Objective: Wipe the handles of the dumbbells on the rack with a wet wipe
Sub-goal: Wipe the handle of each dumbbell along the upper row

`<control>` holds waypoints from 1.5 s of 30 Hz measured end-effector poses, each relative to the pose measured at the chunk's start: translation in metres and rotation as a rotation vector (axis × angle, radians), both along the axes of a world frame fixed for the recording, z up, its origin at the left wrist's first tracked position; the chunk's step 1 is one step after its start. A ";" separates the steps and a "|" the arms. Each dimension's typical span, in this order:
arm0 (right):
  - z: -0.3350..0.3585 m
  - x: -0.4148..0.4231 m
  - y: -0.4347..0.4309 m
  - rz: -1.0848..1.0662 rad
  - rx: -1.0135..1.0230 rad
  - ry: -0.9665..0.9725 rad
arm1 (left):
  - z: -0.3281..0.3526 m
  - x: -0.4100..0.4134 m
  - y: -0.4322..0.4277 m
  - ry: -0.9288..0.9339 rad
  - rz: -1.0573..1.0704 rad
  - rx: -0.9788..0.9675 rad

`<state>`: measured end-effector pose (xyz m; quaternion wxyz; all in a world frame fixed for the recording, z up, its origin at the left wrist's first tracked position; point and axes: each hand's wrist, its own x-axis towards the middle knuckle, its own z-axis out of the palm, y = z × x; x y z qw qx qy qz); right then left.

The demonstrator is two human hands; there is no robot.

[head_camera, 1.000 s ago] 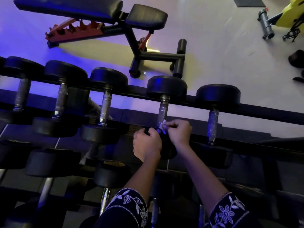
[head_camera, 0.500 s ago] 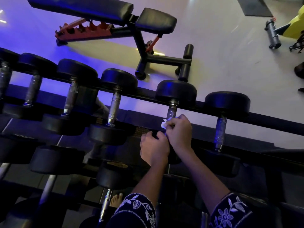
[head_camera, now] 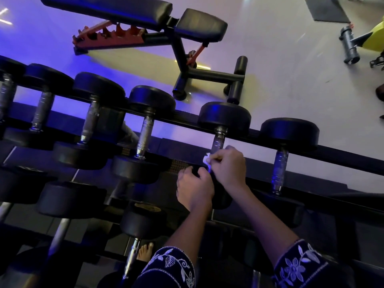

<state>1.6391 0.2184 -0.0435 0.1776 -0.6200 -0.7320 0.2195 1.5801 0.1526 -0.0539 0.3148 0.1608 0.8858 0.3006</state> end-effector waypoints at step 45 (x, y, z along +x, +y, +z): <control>-0.047 -0.015 -0.012 -0.366 -0.418 0.624 | -0.014 -0.044 -0.015 0.194 -0.273 0.117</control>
